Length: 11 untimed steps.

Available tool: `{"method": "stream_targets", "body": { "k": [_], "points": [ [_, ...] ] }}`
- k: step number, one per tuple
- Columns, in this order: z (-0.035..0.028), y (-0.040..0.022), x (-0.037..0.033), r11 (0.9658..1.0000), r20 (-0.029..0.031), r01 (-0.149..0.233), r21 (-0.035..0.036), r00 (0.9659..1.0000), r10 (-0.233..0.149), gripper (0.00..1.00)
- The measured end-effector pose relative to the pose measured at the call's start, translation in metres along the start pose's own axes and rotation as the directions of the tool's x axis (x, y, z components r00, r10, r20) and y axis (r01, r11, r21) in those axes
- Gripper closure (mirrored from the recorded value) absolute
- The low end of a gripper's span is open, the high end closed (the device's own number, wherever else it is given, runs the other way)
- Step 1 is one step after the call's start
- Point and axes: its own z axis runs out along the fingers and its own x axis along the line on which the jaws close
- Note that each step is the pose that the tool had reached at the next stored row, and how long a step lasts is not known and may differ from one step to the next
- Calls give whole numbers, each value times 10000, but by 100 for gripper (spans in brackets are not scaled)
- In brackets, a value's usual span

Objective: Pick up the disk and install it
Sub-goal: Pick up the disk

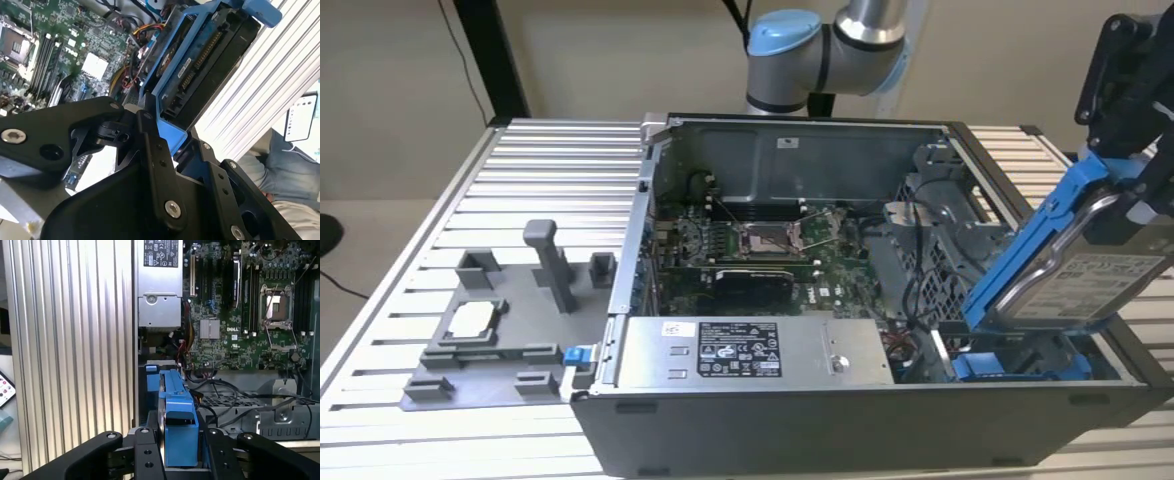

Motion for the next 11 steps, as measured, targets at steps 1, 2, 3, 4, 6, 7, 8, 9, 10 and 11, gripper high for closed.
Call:
{"method": "stream_targets", "body": {
  "k": [1, 2, 3, 4, 6, 7, 8, 9, 10, 11],
  "points": [
    [2, 7, 3, 10000, 1, 25, -1, 10000, -25, 100],
    [1, 8, 3, 10000, -2, 33, -2, 10000, -33, 100],
    [1, 8, 3, 10000, -2, 34, -2, 10000, -34, 100],
    [1, 8, 3, 10000, -2, 35, -2, 10000, -35, 100],
    [1, 9, 3, 10000, -2, 35, -2, 10000, -35, 100],
    [1, 9, 3, 10000, -1, 37, -2, 10000, -37, 100],
    [1, 9, 3, 10000, -2, 37, -2, 10000, -37, 100],
    [1, 9, 3, 10000, -2, 37, -3, 10000, -37, 100],
    [1, 9, 3, 10000, -1, 38, -2, 10000, -38, 100],
    [1, 9, 3, 10000, -2, 38, -2, 10000, -38, 100]
  ]
}}
